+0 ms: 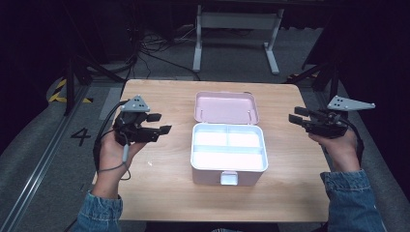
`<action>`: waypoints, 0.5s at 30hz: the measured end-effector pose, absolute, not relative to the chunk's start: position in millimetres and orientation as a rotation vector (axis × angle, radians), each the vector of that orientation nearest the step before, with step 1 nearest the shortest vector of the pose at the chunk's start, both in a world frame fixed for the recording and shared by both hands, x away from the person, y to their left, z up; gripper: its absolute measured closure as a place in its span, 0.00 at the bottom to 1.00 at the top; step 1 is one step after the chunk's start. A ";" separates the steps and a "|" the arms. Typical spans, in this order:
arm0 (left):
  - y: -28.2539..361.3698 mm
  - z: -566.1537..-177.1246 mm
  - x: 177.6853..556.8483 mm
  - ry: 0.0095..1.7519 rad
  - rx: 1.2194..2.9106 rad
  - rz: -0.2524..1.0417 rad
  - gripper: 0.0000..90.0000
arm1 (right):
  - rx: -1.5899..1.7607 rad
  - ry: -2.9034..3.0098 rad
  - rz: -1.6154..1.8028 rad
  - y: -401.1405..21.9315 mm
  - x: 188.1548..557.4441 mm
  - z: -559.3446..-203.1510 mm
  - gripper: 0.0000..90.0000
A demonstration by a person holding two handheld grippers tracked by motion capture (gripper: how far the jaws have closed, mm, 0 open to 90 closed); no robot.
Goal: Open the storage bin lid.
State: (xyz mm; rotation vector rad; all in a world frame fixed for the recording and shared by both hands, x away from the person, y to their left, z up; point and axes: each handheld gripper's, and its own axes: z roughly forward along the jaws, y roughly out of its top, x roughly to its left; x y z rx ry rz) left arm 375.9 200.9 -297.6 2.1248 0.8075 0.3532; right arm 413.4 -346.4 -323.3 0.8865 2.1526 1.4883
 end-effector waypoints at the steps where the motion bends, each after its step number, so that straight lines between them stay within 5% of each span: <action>1: 205.0 -302.4 374.0 0.821 2.129 0.358 0.48 | 0.892 2.160 1.474 -347.7 413.2 -324.2 0.60; 15: 240.6 -355.5 382.9 1.050 2.292 0.425 0.44 | 0.969 2.222 1.319 -363.3 415.3 -347.2 0.54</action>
